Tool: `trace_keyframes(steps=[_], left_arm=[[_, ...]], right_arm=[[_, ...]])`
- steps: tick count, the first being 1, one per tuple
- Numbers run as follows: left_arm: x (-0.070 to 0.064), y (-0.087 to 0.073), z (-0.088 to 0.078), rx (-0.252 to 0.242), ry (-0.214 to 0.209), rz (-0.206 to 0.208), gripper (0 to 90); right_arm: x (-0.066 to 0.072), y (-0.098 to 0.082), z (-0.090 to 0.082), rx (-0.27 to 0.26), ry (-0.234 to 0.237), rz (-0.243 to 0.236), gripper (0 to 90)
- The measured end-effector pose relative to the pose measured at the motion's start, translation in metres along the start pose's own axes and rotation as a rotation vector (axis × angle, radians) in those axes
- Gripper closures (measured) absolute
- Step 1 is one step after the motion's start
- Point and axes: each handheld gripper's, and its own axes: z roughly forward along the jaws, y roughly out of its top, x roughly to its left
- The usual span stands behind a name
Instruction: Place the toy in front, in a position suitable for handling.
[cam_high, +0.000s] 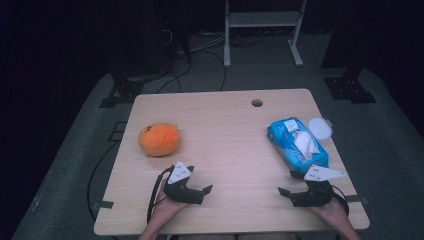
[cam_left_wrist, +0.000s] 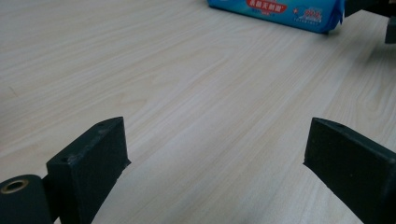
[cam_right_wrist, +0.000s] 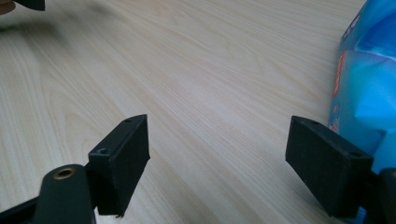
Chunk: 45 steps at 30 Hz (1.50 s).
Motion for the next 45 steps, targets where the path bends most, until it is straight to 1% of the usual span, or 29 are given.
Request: trace_keyframes(steps=[7, 9, 12, 13, 16, 18, 20, 21, 22, 23, 24, 25, 26, 28, 29, 30, 31, 32, 33, 34, 35, 36, 38, 39, 40, 41, 43, 44, 45], left_arm=[[0.003, 0.006, -0.006, -0.026, 0.015, -0.030, 5.7], [0.005, 0.010, -0.008, -0.039, 0.003, -0.037, 5.7], [0.007, 0.014, -0.010, -0.044, 0.009, -0.023, 5.7], [0.008, 0.019, -0.014, -0.059, 0.008, -0.016, 5.7], [0.011, 0.024, -0.019, -0.069, 0.005, -0.013, 5.6], [0.018, 0.029, -0.026, -0.098, -0.008, -0.009, 5.7], [0.021, 0.031, -0.029, -0.099, 0.001, -0.005, 5.5], [0.029, 0.034, -0.035, -0.111, 0.013, -0.018, 4.9], [0.029, 0.034, -0.035, -0.111, 0.013, -0.018, 4.4], [0.037, 0.039, -0.041, -0.124, 0.035, -0.021, 4.1], [0.037, 0.039, -0.041, -0.124, 0.035, -0.021, 4.0], [0.045, 0.043, -0.048, -0.135, 0.062, -0.019, 3.8], [0.045, 0.043, -0.048, -0.135, 0.062, -0.019, 3.4], [0.054, 0.047, -0.054, -0.142, 0.088, -0.024, 3.2], [0.062, 0.049, -0.059, -0.142, 0.134, -0.018, 3.0], [0.062, 0.049, -0.059, -0.142, 0.134, -0.018, 3.0], [0.067, 0.049, -0.061, -0.147, 0.165, -0.007, 3.0], [0.071, 0.049, -0.061, -0.145, 0.182, -0.004, 3.0], [0.078, 0.049, -0.061, -0.142, 0.208, -0.013, 2.7], [0.078, 0.049, -0.061, -0.142, 0.208, -0.013, 2.7], [0.085, 0.048, -0.061, -0.135, 0.231, -0.006, 2.7], [0.085, 0.048, -0.061, -0.135, 0.231, -0.006, 2.7], [0.092, 0.048, -0.061, -0.121, 0.250, 0.001, 2.7], [0.099, 0.049, -0.061, -0.117, 0.263, -0.004, 2.7], [0.099, 0.049, -0.061, -0.117, 0.263, -0.004, 2.7], [0.107, 0.050, -0.061, -0.111, 0.276, -0.010, 2.7], [0.116, 0.051, -0.060, -0.112, 0.282, -0.024, 2.7], [0.116, 0.051, -0.060, -0.112, 0.282, -0.024, 2.7], [0.124, 0.052, -0.058, -0.108, 0.296, -0.026, 2.8]], right_arm=[[-0.002, -0.001, -0.001, -0.010, -0.003, 0.008, 20.4], [-0.003, -0.001, -0.001, -0.010, -0.004, 0.014, 20.4], [-0.004, -0.002, -0.002, -0.011, -0.009, 0.020, 20.4], [-0.003, -0.002, -0.003, -0.014, -0.010, 0.022, 20.4], [-0.003, -0.002, -0.004, -0.023, -0.009, 0.026, 20.4], [-0.003, 0.000, -0.005, -0.040, -0.016, 0.024, 20.4], [-0.003, 0.000, -0.005, -0.039, -0.015, 0.025, 20.4], [-0.003, 0.000, -0.005, -0.037, -0.012, 0.022, 20.4], [-0.003, 0.000, -0.005, -0.038, -0.010, 0.023, 20.4], [-0.002, 0.000, -0.006, -0.039, -0.007, 0.022, 20.4], [-0.002, 0.000, -0.006, -0.039, -0.007, 0.022, 20.4], [-0.002, 0.000, -0.007, -0.044, -0.004, 0.015, 20.4], [-0.002, 0.000, -0.007, -0.044, -0.004, 0.015, 20.4], [-0.002, 0.001, -0.008, -0.051, -0.003, 0.010, 20.4], [-0.003, 0.001, -0.009, -0.053, 0.000, 0.008, 20.4], [-0.003, 0.001, -0.009, -0.053, 0.000, 0.008, 20.4], [-0.003, 0.001, -0.009, -0.051, 0.002, 0.006, 20.4], [-0.003, 0.001, -0.009, -0.051, 0.002, 0.006, 20.4], [-0.003, 0.001, -0.010, -0.051, 0.003, 0.004, 20.4], [-0.003, 0.001, -0.010, -0.051, 0.003, 0.004, 20.4], [-0.002, 0.001, -0.009, -0.049, 0.002, 0.003, 20.4], [-0.002, 0.001, -0.009, -0.049, 0.002, 0.003, 20.4], [-0.002, 0.001, -0.008, -0.047, 0.004, 0.001, 20.4], [-0.001, 0.001, -0.008, -0.044, 0.004, -0.001, 20.4], [-0.001, 0.001, -0.008, -0.044, 0.004, -0.001, 20.4], [-0.001, 0.001, -0.007, -0.039, 0.005, -0.003, 20.4], [-0.001, 0.001, -0.006, -0.037, 0.007, -0.002, 20.4], [-0.001, 0.001, -0.006, -0.036, 0.007, -0.002, 20.4], [-0.001, 0.000, -0.006, -0.036, 0.007, -0.003, 20.4]])
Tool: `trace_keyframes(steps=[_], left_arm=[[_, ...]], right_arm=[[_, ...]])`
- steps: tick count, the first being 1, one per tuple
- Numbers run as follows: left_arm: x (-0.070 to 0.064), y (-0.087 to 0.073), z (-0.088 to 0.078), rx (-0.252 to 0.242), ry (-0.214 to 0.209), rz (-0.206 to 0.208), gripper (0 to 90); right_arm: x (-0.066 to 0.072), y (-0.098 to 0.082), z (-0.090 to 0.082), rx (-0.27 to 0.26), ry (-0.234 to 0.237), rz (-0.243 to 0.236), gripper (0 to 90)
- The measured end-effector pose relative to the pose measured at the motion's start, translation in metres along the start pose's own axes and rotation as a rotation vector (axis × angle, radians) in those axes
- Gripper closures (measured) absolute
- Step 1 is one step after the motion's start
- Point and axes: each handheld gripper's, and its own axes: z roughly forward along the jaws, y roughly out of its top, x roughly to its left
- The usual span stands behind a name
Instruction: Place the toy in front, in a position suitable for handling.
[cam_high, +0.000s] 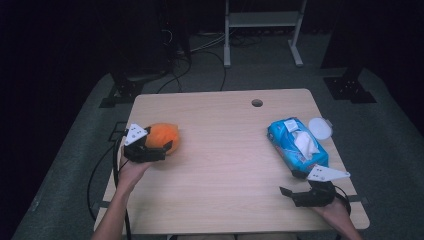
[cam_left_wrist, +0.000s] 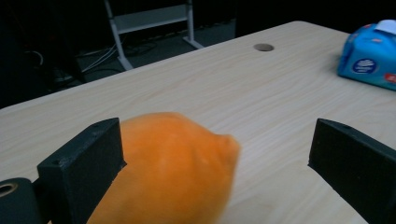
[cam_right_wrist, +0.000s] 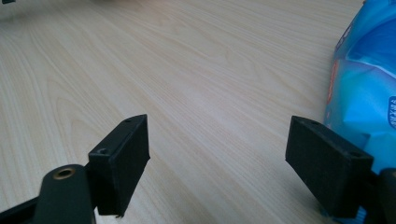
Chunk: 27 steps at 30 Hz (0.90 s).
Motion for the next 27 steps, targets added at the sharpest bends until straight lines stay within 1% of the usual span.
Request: trace_keyframes(steps=[1, 2, 3, 4, 6, 8, 9, 10, 12, 14, 15, 16, 19, 20, 22, 23, 24, 27], left_arm=[[0.004, 0.000, 0.002, 0.002, 0.006, -0.004, 2.8], [0.004, 0.000, 0.002, 0.002, 0.006, -0.004, 3.1], [0.011, -0.002, 0.007, 0.006, 0.025, -0.020, 3.8], [0.015, -0.004, 0.010, 0.005, 0.032, -0.038, 3.9], [0.021, -0.007, 0.015, 0.021, 0.059, -0.049, 3.9], [0.027, -0.011, 0.019, 0.036, 0.065, -0.080, 3.8], [0.027, -0.011, 0.019, 0.036, 0.065, -0.080, 3.7], [0.030, -0.014, 0.021, 0.044, 0.069, -0.094, 3.7], [0.033, -0.017, 0.025, 0.061, 0.072, -0.102, 3.2], [0.034, -0.017, 0.026, 0.068, 0.075, -0.100, 3.2], [0.034, -0.019, 0.029, 0.076, 0.075, -0.106, 3.1], [0.034, -0.020, 0.032, 0.091, 0.085, -0.101, 3.1], [0.035, -0.021, 0.035, 0.092, 0.092, -0.107, 2.9], [0.035, -0.022, 0.036, 0.098, 0.102, -0.105, 2.9], [0.034, -0.022, 0.037, 0.114, 0.103, -0.102, 2.9], [0.034, -0.022, 0.037, 0.114, 0.103, -0.102, 2.9], [0.032, -0.023, 0.039, 0.138, 0.105, -0.090, 2.9], [0.030, -0.023, 0.040, 0.153, 0.107, -0.090, 2.9]], right_arm=[[0.000, 0.000, 0.000, 0.001, -0.001, -0.001, 20.4], [0.000, 0.000, 0.000, 0.001, -0.001, -0.001, 20.4], [0.000, 0.000, 0.000, 0.002, -0.002, -0.001, 20.4], [0.000, 0.000, 0.000, 0.001, -0.001, -0.001, 20.4], [0.000, 0.000, 0.000, -0.002, 0.000, 0.001, 20.4], [0.000, 0.000, -0.001, -0.005, 0.001, -0.001, 20.4], [0.000, 0.000, -0.001, -0.005, 0.001, -0.001, 20.4], [0.000, 0.000, -0.001, -0.005, 0.002, -0.001, 20.4], [0.000, -0.001, -0.001, -0.001, 0.007, 0.000, 20.5], [0.000, -0.001, -0.001, -0.001, 0.009, -0.001, 20.6], [0.000, -0.001, 0.000, 0.004, 0.014, -0.004, 20.7], [0.000, -0.001, 0.000, 0.005, 0.014, -0.005, 20.7], [0.001, -0.001, 0.001, 0.009, 0.016, -0.008, 20.7], [0.002, -0.001, 0.001, 0.008, 0.017, -0.010, 21.0], [0.002, -0.001, 0.000, 0.006, 0.017, -0.011, 21.0], [0.002, -0.001, 0.000, 0.006, 0.017, -0.011, 21.0], [0.002, -0.001, 0.000, 0.006, 0.017, -0.011, 21.0], [0.003, -0.001, 0.000, 0.006, 0.019, -0.014, 21.0]])
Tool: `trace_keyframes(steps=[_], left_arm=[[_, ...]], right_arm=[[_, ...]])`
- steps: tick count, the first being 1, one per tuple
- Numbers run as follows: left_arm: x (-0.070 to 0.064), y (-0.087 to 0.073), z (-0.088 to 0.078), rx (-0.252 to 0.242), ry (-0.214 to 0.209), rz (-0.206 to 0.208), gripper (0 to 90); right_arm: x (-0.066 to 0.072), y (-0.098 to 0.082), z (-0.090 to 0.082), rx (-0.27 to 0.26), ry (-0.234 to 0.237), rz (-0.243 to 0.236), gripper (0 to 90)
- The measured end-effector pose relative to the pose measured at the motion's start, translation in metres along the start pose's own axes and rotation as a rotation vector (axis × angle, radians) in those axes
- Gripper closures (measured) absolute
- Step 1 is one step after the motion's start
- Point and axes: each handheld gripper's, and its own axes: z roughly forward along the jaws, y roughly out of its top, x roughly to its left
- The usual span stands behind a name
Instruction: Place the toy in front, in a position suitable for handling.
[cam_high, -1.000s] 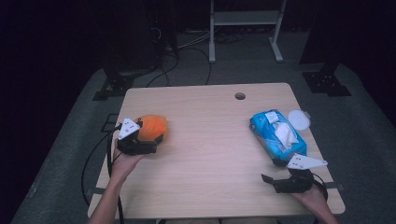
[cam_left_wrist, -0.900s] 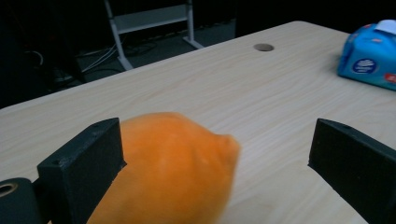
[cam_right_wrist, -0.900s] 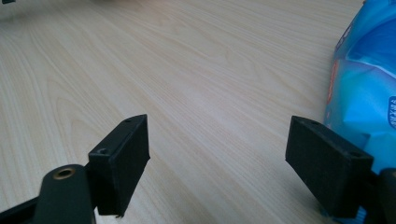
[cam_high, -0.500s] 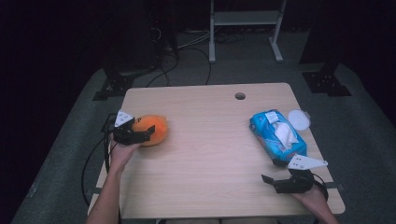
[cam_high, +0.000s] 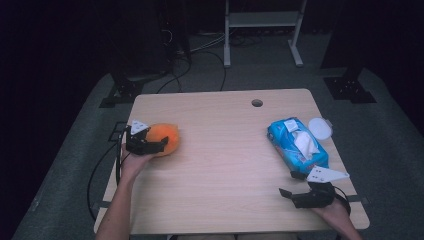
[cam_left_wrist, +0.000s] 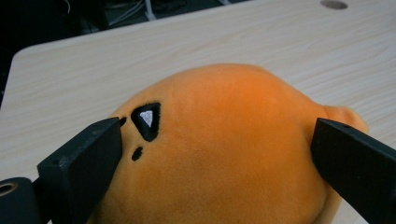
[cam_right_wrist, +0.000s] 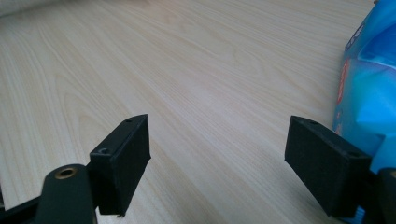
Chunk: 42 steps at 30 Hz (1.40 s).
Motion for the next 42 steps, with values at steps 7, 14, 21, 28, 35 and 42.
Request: trace_keyframes(steps=[7, 14, 21, 28, 35, 42], left_arm=[[-0.004, -0.008, 0.003, 0.028, -0.011, 0.031, 7.4], [-0.004, -0.008, 0.002, 0.052, 0.000, 0.023, 17.4], [-0.004, -0.004, 0.001, 0.079, 0.011, 0.002, 30.7], [-0.004, 0.002, -0.001, 0.080, 0.029, -0.009, 41.4], [0.002, 0.004, -0.007, 0.031, 0.020, -0.056, 47.1], [0.003, 0.016, -0.020, -0.037, -0.003, -0.073, 47.7]], right_arm=[[0.002, 0.001, 0.000, -0.001, 0.002, -0.005, 21.3], [0.004, 0.001, 0.002, 0.012, 0.013, -0.012, 21.4], [0.005, 0.001, 0.002, 0.012, 0.015, -0.019, 21.4], [0.004, 0.001, 0.002, 0.008, 0.015, -0.019, 21.4], [0.003, 0.001, 0.000, 0.004, 0.009, -0.013, 21.4], [0.002, 0.000, 0.000, 0.002, 0.004, -0.010, 21.4]])
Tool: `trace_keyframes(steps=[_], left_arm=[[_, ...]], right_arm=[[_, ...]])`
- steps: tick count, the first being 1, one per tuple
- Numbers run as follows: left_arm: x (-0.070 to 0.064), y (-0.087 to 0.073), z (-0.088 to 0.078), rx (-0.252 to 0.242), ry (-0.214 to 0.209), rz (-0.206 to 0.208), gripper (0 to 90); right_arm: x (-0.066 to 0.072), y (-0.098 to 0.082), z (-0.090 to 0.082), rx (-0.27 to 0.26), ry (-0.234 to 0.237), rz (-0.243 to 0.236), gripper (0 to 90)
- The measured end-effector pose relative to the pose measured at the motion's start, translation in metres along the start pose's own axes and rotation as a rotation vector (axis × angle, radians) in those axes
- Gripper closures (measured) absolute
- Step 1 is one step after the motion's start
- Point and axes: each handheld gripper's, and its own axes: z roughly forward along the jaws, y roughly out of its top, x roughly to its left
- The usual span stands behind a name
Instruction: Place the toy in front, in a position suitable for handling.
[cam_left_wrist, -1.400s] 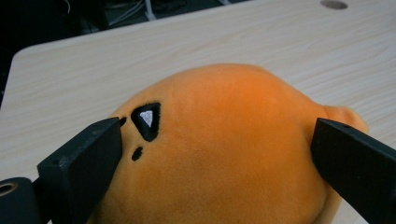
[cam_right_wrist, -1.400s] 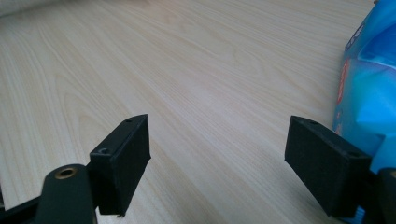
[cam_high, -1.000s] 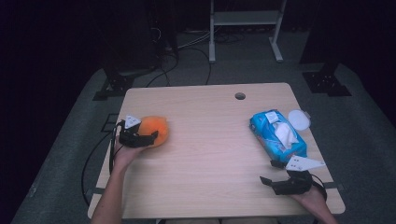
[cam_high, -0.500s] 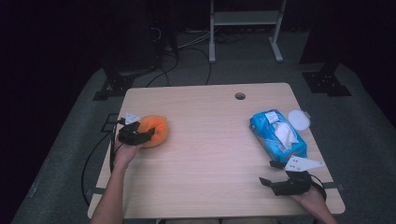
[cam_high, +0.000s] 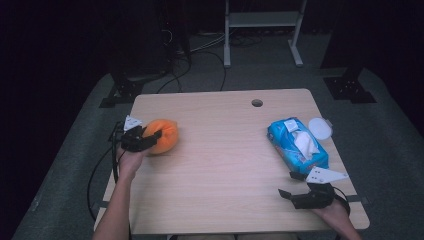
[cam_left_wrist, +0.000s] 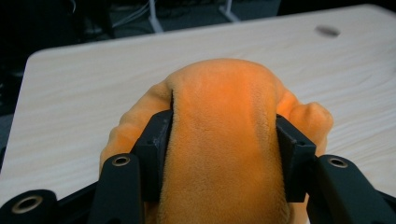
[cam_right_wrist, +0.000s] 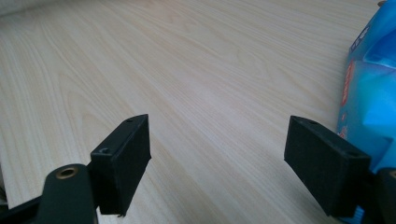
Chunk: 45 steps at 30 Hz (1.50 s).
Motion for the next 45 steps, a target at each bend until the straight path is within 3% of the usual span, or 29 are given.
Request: trace_keyframes(steps=[3, 9, 10, 12, 15, 18, 19, 20, 21, 23, 25, 26, 27, 28, 33, 35, 45], left_arm=[[-0.004, 0.008, -0.009, -0.044, -0.027, -0.003, 47.6], [-0.025, 0.025, -0.025, -0.101, -0.093, 0.056, 47.5], [-0.034, 0.030, -0.030, -0.122, -0.122, 0.079, 47.4], [-0.039, 0.032, -0.032, -0.131, -0.136, 0.092, 47.4], [-0.060, 0.038, -0.038, -0.155, -0.191, 0.130, 47.3], [-0.070, 0.039, -0.040, -0.170, -0.225, 0.143, 47.1], [-0.081, 0.040, -0.041, -0.181, -0.254, 0.162, 47.1], [-0.081, 0.040, -0.041, -0.181, -0.254, 0.162, 47.1], [-0.092, 0.041, -0.042, -0.186, -0.280, 0.184, 47.1], [-0.098, 0.041, -0.042, -0.190, -0.293, 0.193, 47.1], [-0.113, 0.040, -0.042, -0.192, -0.334, 0.215, 47.1], [-0.113, 0.040, -0.042, -0.192, -0.334, 0.215, 47.1], [-0.123, 0.038, -0.041, -0.193, -0.357, 0.228, 47.1], [-0.123, 0.038, -0.041, -0.193, -0.357, 0.228, 47.1], [-0.148, 0.028, -0.036, -0.188, -0.420, 0.251, 47.0], [-0.156, 0.023, -0.033, -0.178, -0.429, 0.266, 47.0], [-0.184, -0.007, -0.014, -0.125, -0.482, 0.260, 46.9]], right_arm=[[0.000, 0.000, 0.000, -0.003, -0.002, -0.001, 21.4], [0.000, 0.000, 0.000, -0.005, -0.006, 0.000, 21.4], [0.000, 0.000, 0.000, -0.005, -0.007, -0.001, 21.4], [-0.001, 0.000, 0.000, -0.006, -0.007, -0.001, 21.4], [-0.001, 0.000, -0.001, -0.004, -0.009, 0.005, 21.4], [-0.001, 0.000, -0.001, -0.007, -0.011, 0.006, 21.4], [-0.001, 0.000, -0.002, -0.008, -0.013, 0.003, 21.4], [-0.001, 0.000, -0.002, -0.008, -0.013, 0.003, 21.4], [-0.002, 0.000, -0.002, -0.010, -0.014, 0.001, 21.4], [-0.002, 0.000, -0.002, -0.011, -0.014, 0.002, 21.4], [-0.002, -0.001, -0.003, -0.012, -0.016, 0.003, 21.4], [-0.002, -0.001, -0.003, -0.012, -0.017, 0.003, 21.4], [-0.002, -0.001, -0.003, -0.012, -0.017, 0.002, 21.4], [-0.002, -0.001, -0.003, -0.012, -0.017, 0.002, 21.4], [-0.002, -0.001, -0.004, -0.016, -0.020, 0.004, 21.4], [-0.003, -0.001, -0.005, -0.017, -0.020, 0.006, 21.4], [-0.005, -0.001, -0.010, -0.033, -0.037, 0.006, 21.4]])
